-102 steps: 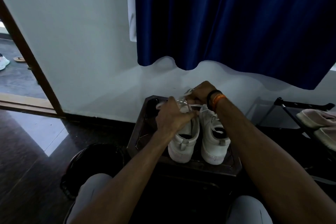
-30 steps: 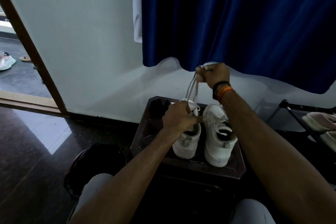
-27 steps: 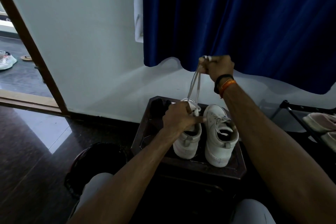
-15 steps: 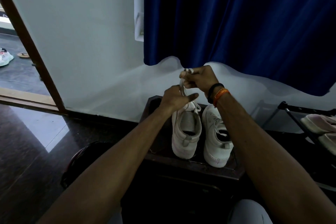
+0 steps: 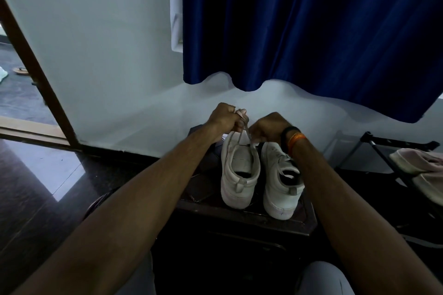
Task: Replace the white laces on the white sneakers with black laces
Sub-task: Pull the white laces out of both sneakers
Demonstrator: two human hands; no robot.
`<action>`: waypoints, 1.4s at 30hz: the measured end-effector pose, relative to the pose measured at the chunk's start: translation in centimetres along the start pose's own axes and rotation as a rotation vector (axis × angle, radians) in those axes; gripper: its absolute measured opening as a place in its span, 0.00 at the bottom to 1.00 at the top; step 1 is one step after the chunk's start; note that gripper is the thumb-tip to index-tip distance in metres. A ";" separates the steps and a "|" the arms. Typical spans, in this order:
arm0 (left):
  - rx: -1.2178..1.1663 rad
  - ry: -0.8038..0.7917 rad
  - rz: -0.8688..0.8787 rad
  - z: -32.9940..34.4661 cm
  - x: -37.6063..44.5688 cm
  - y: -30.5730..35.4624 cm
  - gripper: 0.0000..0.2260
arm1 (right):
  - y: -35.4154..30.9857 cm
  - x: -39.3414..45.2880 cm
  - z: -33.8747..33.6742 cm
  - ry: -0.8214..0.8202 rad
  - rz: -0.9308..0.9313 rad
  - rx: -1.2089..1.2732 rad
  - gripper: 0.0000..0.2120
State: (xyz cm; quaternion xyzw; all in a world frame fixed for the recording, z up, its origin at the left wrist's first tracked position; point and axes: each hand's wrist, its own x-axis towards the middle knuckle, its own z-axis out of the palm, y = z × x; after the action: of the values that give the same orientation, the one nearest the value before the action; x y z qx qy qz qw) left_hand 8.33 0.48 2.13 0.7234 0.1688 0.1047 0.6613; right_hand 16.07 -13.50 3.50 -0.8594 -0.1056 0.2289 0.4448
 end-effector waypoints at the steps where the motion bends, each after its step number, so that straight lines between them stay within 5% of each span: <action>1: -0.057 0.009 -0.023 0.1 0.0 -0.1 0.06 | 0.2 0.1 0.4 0.011 0.002 -0.084 0.03; 7: -0.262 -0.025 -0.064 0.7 -0.5 0.2 0.10 | 0.6 -1.4 3.6 0.265 -0.149 -0.626 0.30; 14: -0.175 -0.003 0.058 1.2 -0.6 -0.3 0.10 | 1.0 -1.4 3.7 0.367 -0.203 -0.687 0.19; 20: -0.205 0.000 0.069 1.1 -0.7 0.2 0.08 | 0.7 -0.9 1.7 0.310 -0.202 -0.523 0.15; 32: -0.212 0.376 0.081 2.2 -1.7 -4.1 0.13 | -0.7 -1.6 2.5 0.116 -0.187 -0.359 0.03; 36: -0.292 0.399 0.078 2.1 -2.1 -3.6 0.14 | -1.3 -1.9 3.1 0.018 -0.079 -0.026 0.09; 42: -0.386 0.288 -0.082 0.7 -1.6 -1.2 0.11 | -2.7 -2.0 2.5 -0.132 -0.122 0.489 0.05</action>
State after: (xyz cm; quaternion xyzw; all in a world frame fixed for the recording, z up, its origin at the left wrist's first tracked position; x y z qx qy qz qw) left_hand 6.97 -0.70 1.02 0.5537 0.2676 0.2101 0.7600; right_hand 13.15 -10.88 5.02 -0.7014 -0.1275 0.2760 0.6446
